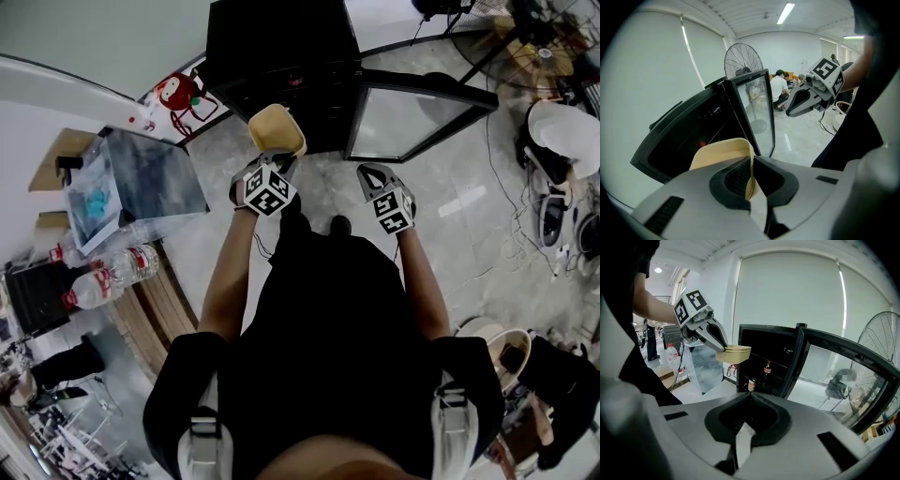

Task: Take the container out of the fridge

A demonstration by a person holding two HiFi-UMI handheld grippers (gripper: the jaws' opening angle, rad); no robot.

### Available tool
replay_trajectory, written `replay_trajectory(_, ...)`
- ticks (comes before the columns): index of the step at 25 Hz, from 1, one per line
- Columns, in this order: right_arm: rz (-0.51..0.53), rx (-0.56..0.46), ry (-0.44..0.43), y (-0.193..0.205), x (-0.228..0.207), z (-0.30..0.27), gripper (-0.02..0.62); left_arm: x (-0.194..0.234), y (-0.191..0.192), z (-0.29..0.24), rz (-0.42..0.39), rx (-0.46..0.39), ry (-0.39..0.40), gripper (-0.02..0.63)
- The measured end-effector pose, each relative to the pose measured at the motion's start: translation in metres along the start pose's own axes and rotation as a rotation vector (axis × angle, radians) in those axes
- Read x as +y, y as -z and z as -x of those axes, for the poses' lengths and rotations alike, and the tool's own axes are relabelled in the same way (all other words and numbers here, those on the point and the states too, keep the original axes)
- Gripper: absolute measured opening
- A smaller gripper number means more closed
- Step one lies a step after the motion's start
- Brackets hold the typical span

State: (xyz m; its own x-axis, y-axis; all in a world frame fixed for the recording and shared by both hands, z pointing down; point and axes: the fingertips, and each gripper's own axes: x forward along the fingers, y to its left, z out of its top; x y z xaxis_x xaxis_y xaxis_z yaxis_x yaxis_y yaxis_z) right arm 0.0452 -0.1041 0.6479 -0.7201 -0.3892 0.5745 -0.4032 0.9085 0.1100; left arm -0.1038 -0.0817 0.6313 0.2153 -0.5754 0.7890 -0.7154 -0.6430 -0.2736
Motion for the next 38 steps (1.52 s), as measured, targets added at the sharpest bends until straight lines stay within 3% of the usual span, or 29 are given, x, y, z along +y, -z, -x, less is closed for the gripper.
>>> replay_trajectory(38,0.039,0.009,-0.033,0.017,0.011,0.022,0.000,-0.047,0.003,0.010,0.014,0.012,0.004,0.037)
